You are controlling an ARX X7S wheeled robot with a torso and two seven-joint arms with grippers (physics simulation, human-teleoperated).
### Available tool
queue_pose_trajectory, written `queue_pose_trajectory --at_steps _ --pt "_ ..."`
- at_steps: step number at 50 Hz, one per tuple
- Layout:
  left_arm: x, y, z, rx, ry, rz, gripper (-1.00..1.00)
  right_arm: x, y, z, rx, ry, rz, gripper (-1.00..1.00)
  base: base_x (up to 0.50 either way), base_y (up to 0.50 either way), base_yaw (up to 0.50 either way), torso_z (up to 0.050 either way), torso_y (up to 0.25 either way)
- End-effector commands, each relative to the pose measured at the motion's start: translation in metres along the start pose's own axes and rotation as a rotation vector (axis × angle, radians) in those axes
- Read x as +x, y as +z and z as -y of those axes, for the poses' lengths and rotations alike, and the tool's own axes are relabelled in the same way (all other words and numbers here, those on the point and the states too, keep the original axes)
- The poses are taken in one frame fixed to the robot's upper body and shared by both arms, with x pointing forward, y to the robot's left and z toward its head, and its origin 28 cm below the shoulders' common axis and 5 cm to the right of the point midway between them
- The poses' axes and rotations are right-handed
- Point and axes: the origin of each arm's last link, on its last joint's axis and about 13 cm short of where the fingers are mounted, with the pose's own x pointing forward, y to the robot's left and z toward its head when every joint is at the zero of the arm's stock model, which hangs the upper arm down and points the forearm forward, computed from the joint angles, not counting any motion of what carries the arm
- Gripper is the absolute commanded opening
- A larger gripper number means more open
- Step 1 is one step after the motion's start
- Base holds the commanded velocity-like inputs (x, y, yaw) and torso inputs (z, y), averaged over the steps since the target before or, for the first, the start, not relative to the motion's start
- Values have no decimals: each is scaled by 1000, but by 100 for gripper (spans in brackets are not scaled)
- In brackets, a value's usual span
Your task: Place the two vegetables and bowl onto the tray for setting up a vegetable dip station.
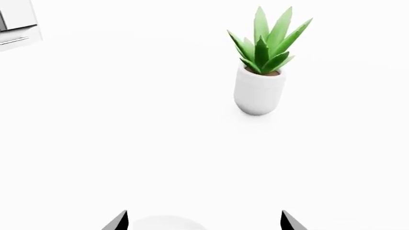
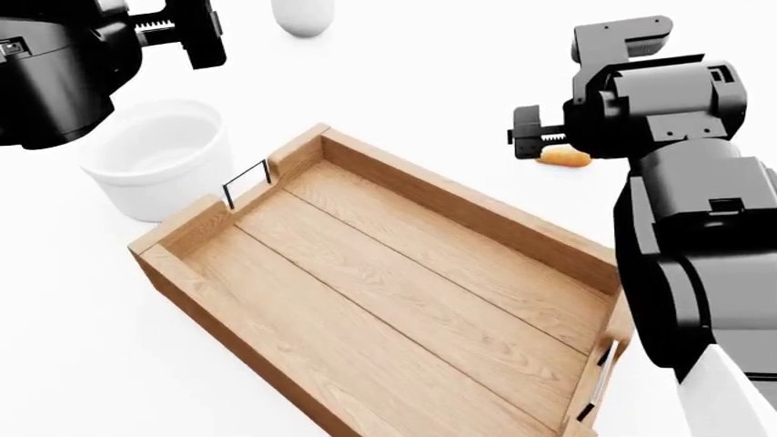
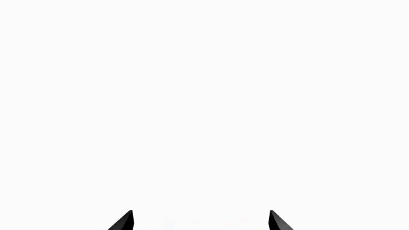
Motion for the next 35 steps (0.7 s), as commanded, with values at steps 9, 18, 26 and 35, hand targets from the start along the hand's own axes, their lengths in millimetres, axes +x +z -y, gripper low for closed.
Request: queue_pose_trajectory --at_steps 9,18,26,35 --pt "0 0 0 0 2 0 100 -5 -1 -1 5 26 -78 100 0 0 0 0 0" --pt "-1 0 1 1 1 0 100 -11 1 -1 -5 40 -126 100 0 0 0 0 0" --pt "-1 0 0 -1 0 0 100 -9 -3 -2 -21 46 -143 100 0 0 0 0 0" --pt "0 -1 1 1 0 0 100 -6 -8 0 -26 31 -156 100 0 0 0 0 0"
